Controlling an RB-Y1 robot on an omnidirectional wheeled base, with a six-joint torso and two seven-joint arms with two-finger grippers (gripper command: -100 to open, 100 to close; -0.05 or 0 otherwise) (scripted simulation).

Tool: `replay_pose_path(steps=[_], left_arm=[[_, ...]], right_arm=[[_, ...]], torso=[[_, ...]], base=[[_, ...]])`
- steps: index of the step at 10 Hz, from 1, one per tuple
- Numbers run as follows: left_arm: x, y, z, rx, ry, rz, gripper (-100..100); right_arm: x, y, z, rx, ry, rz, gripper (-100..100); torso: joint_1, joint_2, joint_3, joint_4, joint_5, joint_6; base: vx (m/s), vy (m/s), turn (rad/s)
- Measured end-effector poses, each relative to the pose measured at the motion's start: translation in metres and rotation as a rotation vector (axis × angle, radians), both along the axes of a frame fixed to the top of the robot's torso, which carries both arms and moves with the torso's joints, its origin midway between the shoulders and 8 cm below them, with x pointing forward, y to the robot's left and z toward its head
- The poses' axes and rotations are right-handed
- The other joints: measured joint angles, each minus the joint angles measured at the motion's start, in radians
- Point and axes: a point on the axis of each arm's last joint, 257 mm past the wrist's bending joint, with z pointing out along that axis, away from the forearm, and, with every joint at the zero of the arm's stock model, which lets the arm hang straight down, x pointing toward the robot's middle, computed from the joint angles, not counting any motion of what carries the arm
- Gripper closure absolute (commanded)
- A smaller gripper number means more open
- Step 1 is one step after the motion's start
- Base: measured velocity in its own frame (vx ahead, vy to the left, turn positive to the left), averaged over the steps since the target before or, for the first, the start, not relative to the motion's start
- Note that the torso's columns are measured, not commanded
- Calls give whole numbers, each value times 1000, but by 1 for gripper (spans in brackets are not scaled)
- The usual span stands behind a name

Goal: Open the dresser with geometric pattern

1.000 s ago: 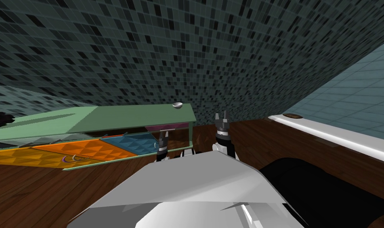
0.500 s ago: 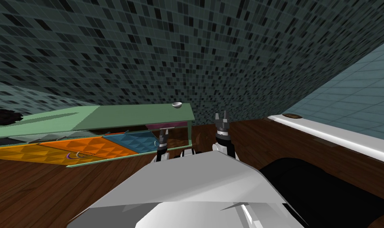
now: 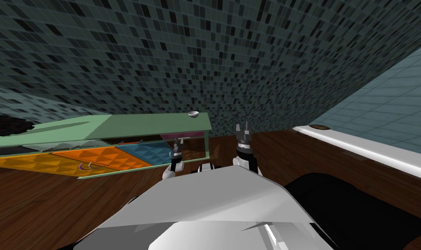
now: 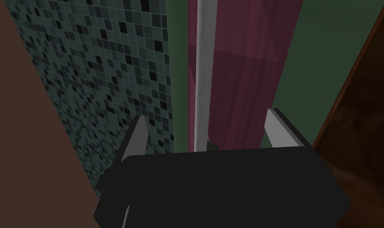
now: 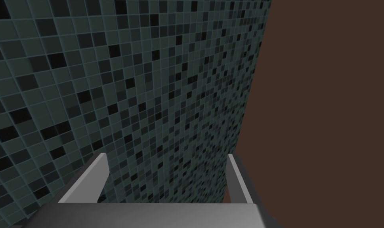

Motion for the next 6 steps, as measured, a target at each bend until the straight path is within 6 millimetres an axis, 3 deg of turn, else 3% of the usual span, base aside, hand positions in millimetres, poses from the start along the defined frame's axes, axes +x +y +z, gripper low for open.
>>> replay_pose_path(steps=[4,5,6], left_arm=[[20,10,5,-2,10,7,-100],[20,11,4,-3,13,8,100],[12,8,-1,-2,23,8,100]], right_arm=[[0,0,0,0,0,0,0],[0,0,0,0,0,0,0],[0,0,0,0,0,0,0]], torso=[[-2,0,0,5,-3,2],[-2,0,0,3,-2,1],[-3,0,0,4,-2,2]], base=[[-30,-25,5],[49,21,-18],[97,60,-6]])
